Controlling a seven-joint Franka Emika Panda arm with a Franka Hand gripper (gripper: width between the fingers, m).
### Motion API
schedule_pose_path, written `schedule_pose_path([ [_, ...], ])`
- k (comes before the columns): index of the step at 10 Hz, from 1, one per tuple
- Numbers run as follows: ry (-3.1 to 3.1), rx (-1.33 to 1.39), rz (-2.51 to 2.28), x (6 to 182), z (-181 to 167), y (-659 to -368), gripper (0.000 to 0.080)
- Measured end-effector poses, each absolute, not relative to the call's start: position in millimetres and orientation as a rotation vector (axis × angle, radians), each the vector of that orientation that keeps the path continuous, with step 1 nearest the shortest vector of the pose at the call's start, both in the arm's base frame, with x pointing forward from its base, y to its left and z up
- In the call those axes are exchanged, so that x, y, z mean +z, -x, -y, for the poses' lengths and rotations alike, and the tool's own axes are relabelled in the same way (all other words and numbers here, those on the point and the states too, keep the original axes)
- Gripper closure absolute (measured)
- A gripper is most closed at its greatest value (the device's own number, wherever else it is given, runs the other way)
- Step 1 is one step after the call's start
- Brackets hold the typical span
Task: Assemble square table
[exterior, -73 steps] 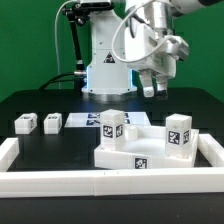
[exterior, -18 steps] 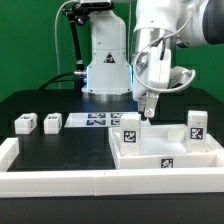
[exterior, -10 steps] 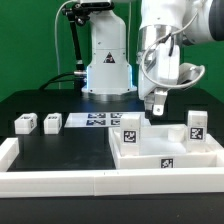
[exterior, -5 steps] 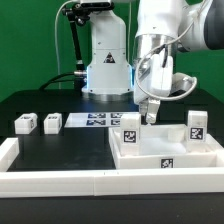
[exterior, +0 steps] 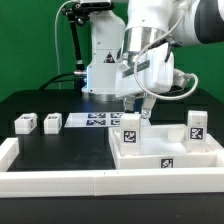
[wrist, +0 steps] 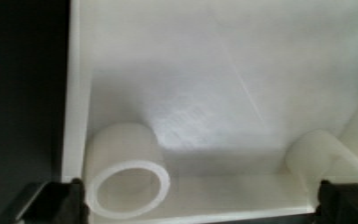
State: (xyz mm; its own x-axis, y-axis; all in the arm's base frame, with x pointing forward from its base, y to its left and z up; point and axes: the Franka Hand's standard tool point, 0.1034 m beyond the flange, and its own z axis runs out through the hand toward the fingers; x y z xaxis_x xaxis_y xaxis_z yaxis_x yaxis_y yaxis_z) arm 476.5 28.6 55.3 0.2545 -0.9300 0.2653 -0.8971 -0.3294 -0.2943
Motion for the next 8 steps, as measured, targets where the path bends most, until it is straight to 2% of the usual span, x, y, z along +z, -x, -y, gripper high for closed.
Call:
schedule_pose_path([
  [5, 2.491, -0.603, -1.683, 55.4, -24.7, -480.3, 0.015],
  [8, 2.769, -0.592, -1.304, 48.2, -13.1, -490.5, 0.015],
])
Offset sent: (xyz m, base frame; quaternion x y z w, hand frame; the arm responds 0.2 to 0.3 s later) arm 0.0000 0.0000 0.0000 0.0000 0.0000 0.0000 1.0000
